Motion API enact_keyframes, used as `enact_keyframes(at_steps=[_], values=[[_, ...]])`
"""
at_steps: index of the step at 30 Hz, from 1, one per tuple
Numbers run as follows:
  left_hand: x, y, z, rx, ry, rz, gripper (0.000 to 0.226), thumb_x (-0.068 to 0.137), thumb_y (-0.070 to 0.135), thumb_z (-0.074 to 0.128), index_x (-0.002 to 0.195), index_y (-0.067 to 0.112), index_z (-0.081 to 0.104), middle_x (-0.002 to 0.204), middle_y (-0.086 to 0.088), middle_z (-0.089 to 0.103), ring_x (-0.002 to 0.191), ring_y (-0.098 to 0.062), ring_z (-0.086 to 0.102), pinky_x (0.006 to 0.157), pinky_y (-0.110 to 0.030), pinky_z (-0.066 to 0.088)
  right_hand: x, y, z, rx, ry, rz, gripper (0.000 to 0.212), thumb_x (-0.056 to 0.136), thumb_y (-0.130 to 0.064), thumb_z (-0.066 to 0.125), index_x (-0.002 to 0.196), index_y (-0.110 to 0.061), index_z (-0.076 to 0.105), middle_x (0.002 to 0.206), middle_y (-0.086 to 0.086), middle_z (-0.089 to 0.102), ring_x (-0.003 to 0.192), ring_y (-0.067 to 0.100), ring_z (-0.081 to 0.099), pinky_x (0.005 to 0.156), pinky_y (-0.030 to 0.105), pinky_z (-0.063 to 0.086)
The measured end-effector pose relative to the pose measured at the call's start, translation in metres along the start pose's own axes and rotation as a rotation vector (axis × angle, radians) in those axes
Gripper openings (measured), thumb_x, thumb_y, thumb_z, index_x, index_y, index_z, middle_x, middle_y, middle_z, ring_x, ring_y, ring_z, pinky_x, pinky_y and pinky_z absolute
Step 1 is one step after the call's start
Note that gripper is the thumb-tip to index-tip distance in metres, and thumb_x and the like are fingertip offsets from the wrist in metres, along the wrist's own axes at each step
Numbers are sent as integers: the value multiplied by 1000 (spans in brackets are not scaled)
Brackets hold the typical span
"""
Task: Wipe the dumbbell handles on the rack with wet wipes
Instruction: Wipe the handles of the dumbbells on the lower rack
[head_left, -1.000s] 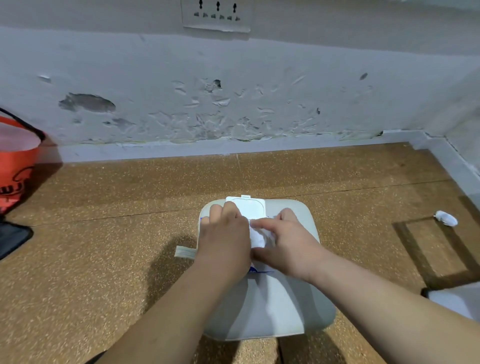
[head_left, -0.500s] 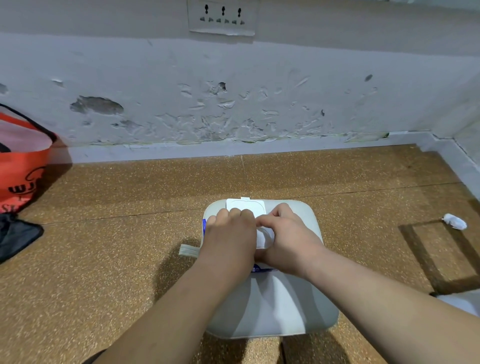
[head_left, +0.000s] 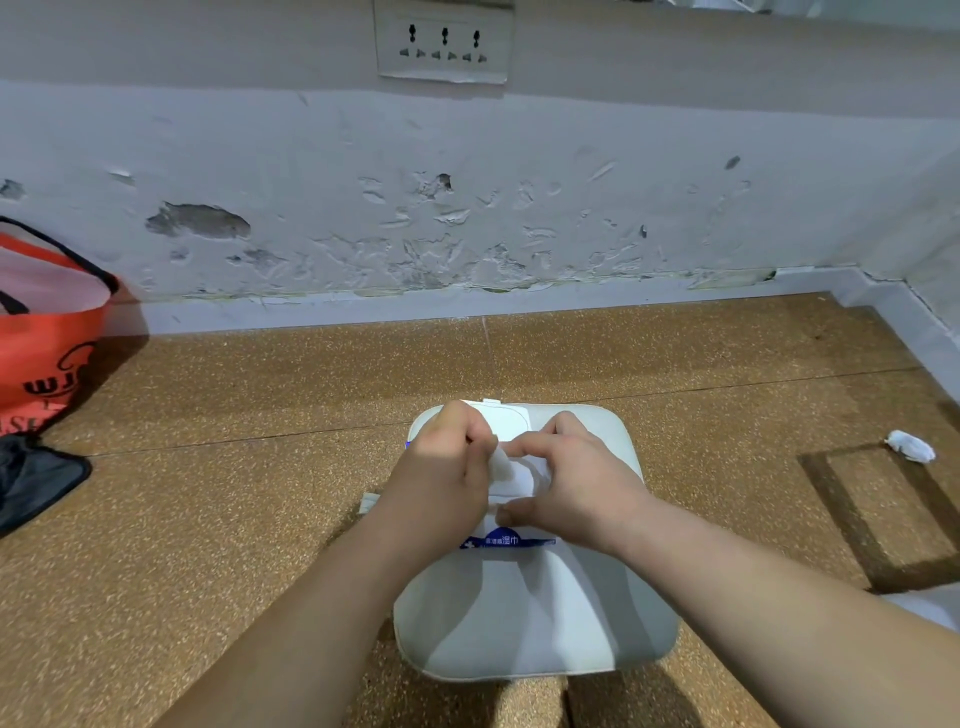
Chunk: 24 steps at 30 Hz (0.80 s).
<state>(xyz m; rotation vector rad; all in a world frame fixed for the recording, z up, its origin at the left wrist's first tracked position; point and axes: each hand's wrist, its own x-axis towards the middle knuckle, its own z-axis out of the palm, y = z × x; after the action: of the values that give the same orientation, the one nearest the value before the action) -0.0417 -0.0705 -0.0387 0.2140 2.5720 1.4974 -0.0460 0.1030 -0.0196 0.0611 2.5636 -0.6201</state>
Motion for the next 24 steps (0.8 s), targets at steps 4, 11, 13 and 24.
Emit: enact_keyframes(at_steps=[4,11,13,24], values=[[1,4,1,-76,39,-54,17,103,11,48,89,18,53,73,6,50,61,-4,44,56,-19,36,0,-3,3,14,17,3,54,71,-55,88,116,-53,59,111,-16,39,113,8,49,94,39,51],[10,3,-6,-482,38,-321,16,105,16,53,90,15,58,67,4,48,59,-9,42,53,-22,39,-1,-4,3,10,10,-9,42,68,-55,89,99,-48,61,110,-13,40,109,10,50,94,38,50],[10,2,-6,-521,35,-330,14,105,16,54,93,13,59,64,4,49,57,-10,42,52,-24,38,1,-2,0,120,27,-27,26,74,-55,86,88,-47,65,105,-12,44,98,10,55,92,36,50],[9,6,-3,-279,183,-38,14,90,9,68,83,20,63,63,13,47,55,-6,40,59,-20,39,2,-8,-19,551,107,-52,36,95,-26,74,65,-11,60,50,-13,39,47,6,35,49,22,30]])
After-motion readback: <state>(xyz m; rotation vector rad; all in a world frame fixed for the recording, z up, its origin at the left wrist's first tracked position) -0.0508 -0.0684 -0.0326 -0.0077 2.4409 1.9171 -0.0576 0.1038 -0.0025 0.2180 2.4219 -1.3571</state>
